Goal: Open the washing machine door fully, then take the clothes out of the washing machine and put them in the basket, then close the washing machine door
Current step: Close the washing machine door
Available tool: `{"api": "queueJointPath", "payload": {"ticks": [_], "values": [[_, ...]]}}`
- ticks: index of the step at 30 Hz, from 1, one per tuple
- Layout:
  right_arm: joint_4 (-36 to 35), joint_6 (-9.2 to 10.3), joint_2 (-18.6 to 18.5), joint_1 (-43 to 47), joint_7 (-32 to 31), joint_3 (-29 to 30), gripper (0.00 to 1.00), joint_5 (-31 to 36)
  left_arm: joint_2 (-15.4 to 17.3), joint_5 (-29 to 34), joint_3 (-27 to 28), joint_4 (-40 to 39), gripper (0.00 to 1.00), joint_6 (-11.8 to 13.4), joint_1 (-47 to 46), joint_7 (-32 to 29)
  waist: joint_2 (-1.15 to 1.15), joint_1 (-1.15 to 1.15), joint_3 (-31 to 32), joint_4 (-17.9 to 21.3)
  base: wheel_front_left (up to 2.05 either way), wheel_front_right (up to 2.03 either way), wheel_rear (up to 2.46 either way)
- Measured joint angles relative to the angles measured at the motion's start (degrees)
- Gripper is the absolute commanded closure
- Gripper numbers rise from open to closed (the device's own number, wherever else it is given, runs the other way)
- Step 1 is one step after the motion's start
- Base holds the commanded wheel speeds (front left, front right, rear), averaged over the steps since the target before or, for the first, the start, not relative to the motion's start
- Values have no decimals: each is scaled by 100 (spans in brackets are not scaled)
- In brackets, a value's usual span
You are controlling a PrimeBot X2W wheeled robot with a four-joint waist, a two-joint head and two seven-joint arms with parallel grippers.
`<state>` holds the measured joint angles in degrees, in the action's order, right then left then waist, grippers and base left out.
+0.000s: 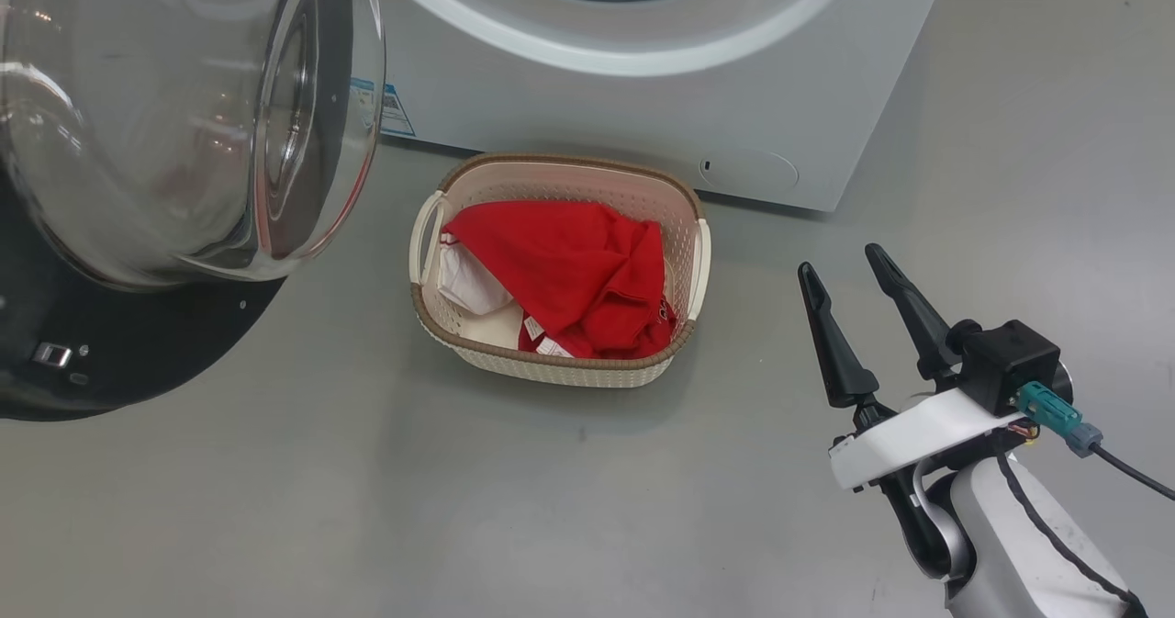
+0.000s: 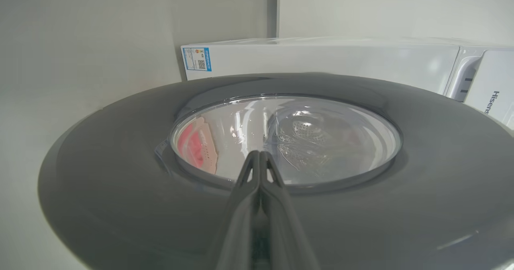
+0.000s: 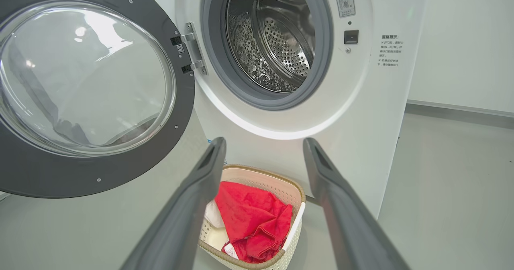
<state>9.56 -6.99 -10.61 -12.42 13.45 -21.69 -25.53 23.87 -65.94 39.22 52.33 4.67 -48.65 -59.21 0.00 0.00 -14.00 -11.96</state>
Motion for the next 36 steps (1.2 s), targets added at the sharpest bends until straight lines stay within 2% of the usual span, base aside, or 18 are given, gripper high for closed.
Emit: {"api": "queueJointPath", "payload": {"ticks": [7,13,28,33,36], "values": [[13,0,26,37,5,-22,0,-18,-257,-238,1,-230,100,-162,115,-509,0,0,146,9,0,0,0],[29,0,29,124,5,-26,0,-18,-572,-338,-213,-504,100,-339,157,-938,0,0,186,3,0,0,0],[71,0,104,162,48,-74,0,-18,-1131,-681,-301,-1124,100,-394,622,-1711,0,0,300,40,0,0,0],[88,0,129,225,49,-96,0,-18,-1435,-728,-325,-1434,100,-391,791,-1845,0,0,327,70,0,0,0],[92,0,156,229,49,-99,0,-18,-1777,-889,-293,-1637,100,-386,909,-1890,0,0,347,104,0,0,0]]}}
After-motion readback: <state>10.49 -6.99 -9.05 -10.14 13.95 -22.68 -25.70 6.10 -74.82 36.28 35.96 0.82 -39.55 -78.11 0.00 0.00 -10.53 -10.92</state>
